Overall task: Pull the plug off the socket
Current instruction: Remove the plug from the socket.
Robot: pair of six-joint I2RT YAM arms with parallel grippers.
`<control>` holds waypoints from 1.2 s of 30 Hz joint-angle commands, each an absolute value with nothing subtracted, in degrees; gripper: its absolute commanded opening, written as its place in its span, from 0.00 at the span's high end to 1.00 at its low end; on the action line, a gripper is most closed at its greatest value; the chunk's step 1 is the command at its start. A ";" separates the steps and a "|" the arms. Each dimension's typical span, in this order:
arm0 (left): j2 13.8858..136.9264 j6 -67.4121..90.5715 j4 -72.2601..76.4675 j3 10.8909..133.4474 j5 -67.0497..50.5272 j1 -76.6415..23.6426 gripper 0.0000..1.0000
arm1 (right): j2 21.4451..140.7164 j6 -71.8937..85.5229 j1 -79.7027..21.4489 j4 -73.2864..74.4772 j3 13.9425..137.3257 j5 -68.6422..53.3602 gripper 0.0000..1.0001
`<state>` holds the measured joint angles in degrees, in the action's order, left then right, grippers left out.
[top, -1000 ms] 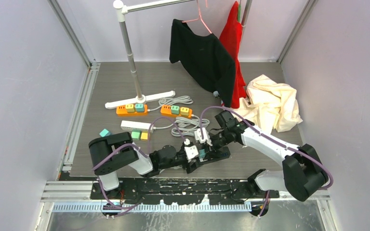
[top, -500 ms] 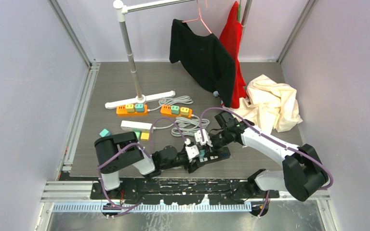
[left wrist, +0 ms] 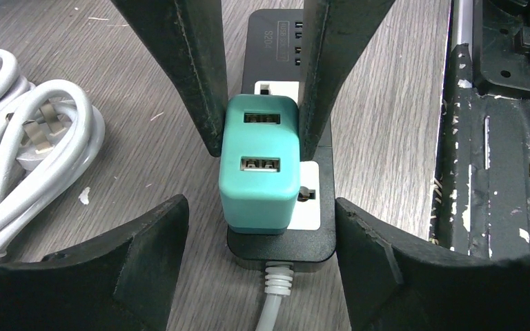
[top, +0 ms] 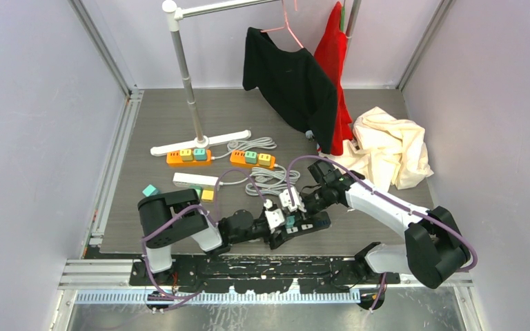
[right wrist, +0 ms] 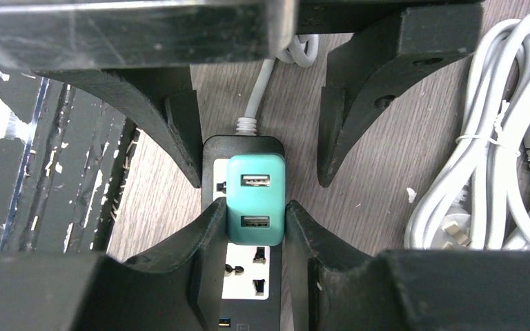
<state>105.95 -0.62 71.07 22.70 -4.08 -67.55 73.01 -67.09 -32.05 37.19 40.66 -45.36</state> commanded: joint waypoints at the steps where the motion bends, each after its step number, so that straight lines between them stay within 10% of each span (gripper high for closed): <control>1: 107.69 -1.92 71.74 22.51 -2.48 -67.76 0.26 | 71.60 -68.48 -31.64 40.95 42.12 -46.38 0.84; 10: 107.40 -3.00 68.07 23.44 -1.33 -67.76 0.31 | 71.26 -69.05 -31.53 41.59 42.25 -46.61 0.90; 20: 106.88 -3.07 64.36 24.76 -1.75 -67.68 0.98 | 71.63 -74.96 -31.13 49.01 44.30 -56.60 0.96; 27: 107.72 -2.72 62.41 26.91 -3.12 -67.55 1.00 | 71.17 -61.14 -30.03 38.85 44.22 -50.76 0.98; 36: 106.06 -1.84 64.18 23.28 -2.13 -65.92 1.00 | 68.06 -83.70 -24.06 55.34 42.42 -53.58 0.98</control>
